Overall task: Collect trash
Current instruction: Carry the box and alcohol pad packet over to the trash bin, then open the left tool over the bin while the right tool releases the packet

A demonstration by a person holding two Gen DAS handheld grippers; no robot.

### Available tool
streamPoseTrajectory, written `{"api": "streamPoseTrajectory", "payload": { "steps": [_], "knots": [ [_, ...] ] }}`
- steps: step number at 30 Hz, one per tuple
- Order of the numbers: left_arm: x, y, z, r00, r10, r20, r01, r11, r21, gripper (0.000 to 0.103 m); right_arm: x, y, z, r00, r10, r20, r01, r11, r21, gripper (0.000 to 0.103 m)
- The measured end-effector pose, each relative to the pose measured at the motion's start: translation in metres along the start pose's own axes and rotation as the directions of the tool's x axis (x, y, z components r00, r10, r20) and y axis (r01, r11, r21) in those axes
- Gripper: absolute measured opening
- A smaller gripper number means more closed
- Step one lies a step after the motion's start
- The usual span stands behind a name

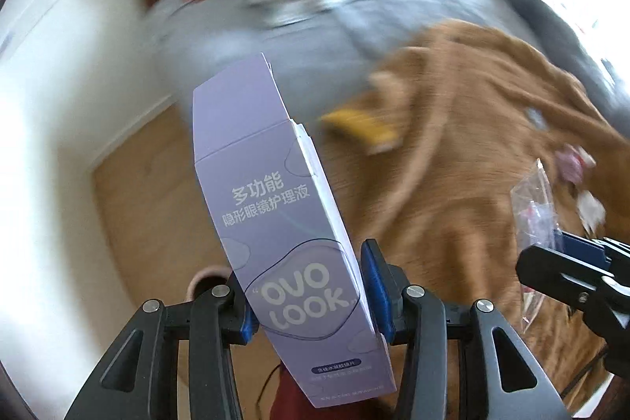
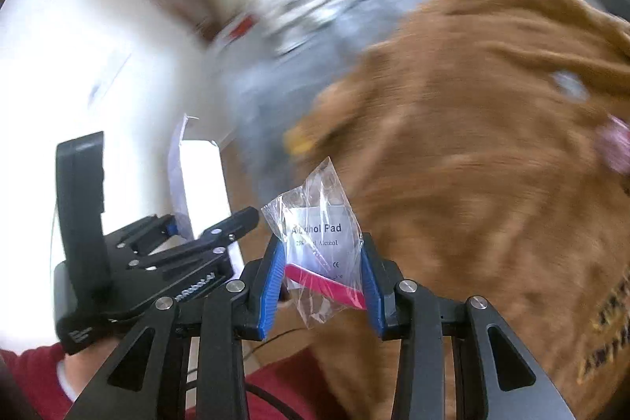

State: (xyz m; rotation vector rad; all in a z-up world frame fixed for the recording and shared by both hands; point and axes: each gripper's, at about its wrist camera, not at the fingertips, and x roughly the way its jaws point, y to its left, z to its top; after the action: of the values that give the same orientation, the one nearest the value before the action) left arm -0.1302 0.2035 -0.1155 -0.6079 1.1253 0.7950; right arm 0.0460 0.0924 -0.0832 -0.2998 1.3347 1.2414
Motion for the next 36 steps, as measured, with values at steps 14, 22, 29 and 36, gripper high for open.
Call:
{"api": "streamPoseTrajectory", "payload": {
  "steps": [14, 22, 29, 36],
  "knots": [
    [0.046, 0.189, -0.092, 0.985, 0.093, -0.145, -0.149, 0.881, -0.448, 0.047, 0.155, 0.187, -0.028, 0.934, 0.091, -0.344, -0.220, 0.908, -0.357, 0.036],
    [0.144, 0.229, -0.126, 0.972, 0.035, -0.233, -0.164, 0.812, -0.561, 0.047, 0.250, 0.197, -0.050, 0.891, 0.042, -0.452, -0.229, 0.902, -0.366, 0.036],
    [0.237, 0.238, -0.144, 0.942, 0.025, -0.334, -0.207, 0.826, -0.524, 0.047, 0.296, 0.162, -0.053, 0.886, 0.004, -0.463, -0.170, 0.933, -0.317, 0.036],
    [0.248, 0.230, -0.143, 0.945, 0.036, -0.326, -0.198, 0.855, -0.480, 0.047, 0.326, 0.140, -0.048, 0.878, -0.011, -0.479, -0.152, 0.941, -0.301, 0.036]
  ]
}}
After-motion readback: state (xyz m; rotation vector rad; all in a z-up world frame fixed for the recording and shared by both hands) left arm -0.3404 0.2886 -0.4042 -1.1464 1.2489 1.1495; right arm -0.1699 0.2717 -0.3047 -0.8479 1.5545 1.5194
